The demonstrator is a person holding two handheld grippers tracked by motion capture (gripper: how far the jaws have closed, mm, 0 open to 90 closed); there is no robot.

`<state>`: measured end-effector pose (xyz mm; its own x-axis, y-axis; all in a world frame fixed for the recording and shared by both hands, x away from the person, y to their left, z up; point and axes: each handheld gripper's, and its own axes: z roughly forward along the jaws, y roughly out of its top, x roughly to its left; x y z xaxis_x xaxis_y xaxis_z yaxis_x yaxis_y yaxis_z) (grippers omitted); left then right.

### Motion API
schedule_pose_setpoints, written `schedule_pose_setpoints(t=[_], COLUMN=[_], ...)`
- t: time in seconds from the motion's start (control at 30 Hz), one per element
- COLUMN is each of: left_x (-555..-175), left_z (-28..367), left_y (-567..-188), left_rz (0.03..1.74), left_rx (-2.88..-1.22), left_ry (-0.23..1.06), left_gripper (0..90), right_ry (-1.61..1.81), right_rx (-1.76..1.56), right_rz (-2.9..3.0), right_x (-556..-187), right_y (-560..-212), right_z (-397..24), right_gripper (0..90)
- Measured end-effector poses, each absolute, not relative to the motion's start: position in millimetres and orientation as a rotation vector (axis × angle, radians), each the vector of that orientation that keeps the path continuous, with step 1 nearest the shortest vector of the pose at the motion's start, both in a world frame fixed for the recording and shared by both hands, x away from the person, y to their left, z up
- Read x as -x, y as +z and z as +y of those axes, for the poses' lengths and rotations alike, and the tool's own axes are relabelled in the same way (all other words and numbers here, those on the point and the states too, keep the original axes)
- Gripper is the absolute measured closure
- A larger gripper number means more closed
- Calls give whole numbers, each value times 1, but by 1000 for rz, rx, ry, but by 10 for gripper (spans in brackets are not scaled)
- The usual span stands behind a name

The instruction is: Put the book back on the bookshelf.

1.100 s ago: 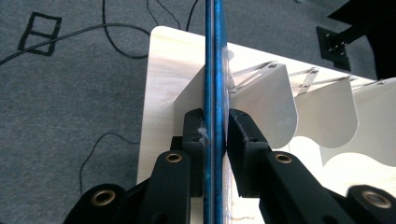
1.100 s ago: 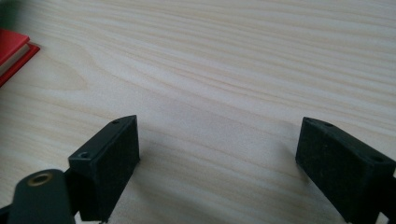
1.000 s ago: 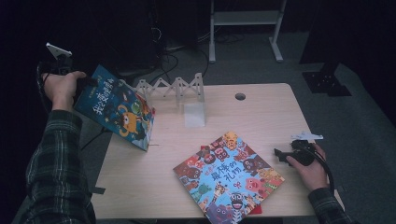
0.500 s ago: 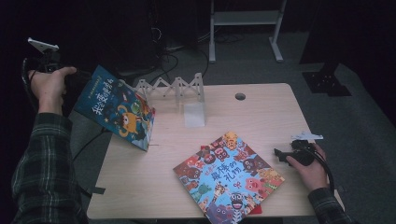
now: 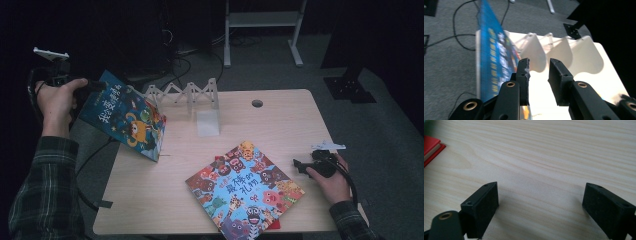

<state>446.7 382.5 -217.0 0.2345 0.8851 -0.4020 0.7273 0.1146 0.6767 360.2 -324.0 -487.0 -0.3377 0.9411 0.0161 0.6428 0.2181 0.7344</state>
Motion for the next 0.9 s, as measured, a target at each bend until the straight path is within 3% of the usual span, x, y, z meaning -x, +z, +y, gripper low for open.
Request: schedule_pose_setpoints(t=[0.9], left_x=[-391], left_z=[279], left_y=[-319], left_rz=[1271], left_rx=[-1756], left_ry=[110], left_gripper=[654], right_ry=[910], right_rx=[-1460], right_rz=[2069], right_x=[-360], right_y=[-487], right_z=[-324], right_gripper=[105])
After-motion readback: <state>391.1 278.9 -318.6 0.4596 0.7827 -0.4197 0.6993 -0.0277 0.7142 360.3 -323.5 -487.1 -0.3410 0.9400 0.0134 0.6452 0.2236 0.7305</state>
